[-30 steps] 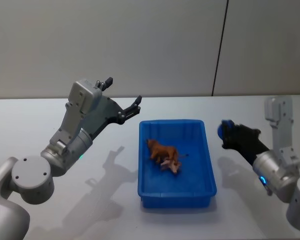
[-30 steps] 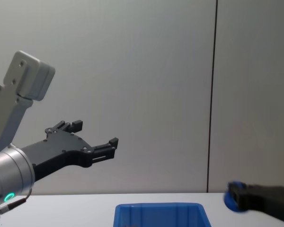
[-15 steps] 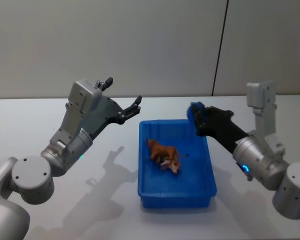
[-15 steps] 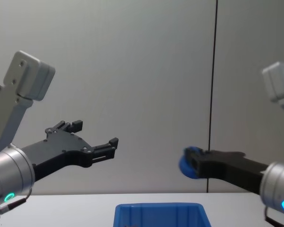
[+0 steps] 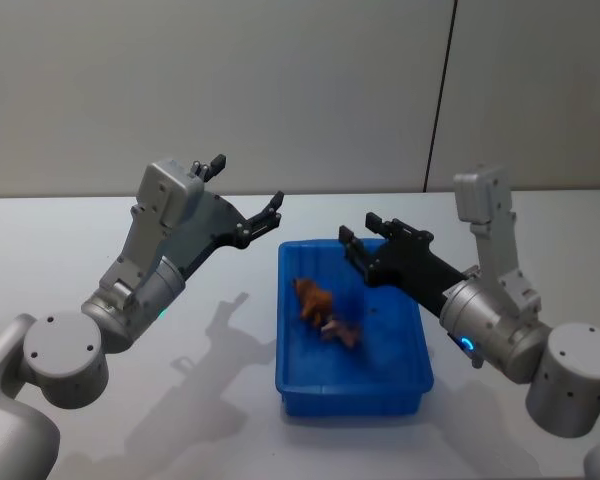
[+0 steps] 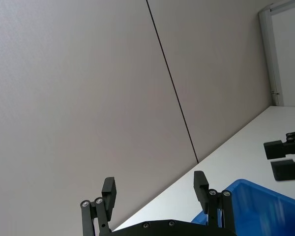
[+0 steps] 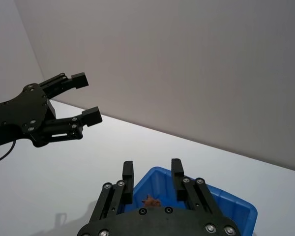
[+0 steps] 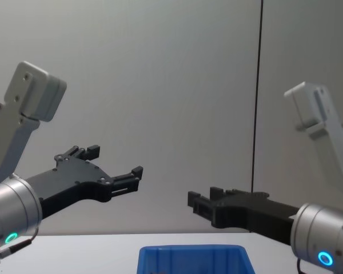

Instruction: Pick up the two dolls from the table and place them into the box.

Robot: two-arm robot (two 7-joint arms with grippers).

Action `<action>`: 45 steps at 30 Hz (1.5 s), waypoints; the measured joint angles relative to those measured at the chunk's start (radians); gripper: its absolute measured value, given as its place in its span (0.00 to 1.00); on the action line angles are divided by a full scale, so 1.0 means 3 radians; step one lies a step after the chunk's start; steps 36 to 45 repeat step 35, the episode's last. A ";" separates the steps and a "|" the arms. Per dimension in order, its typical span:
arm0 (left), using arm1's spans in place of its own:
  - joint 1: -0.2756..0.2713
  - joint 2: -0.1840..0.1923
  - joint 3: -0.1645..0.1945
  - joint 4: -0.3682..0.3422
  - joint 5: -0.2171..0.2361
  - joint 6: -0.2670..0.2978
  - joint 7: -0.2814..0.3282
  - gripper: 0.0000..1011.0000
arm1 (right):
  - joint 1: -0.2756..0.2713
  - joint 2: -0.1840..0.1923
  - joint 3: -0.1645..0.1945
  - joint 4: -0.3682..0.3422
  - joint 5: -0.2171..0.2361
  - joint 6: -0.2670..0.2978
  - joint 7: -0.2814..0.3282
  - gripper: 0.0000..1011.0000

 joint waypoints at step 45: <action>0.0000 0.0000 0.0000 0.0000 0.0000 0.0000 0.0000 0.99 | -0.0195 0.0108 0.0068 -0.0613 -0.0059 -0.0378 -0.0639 0.99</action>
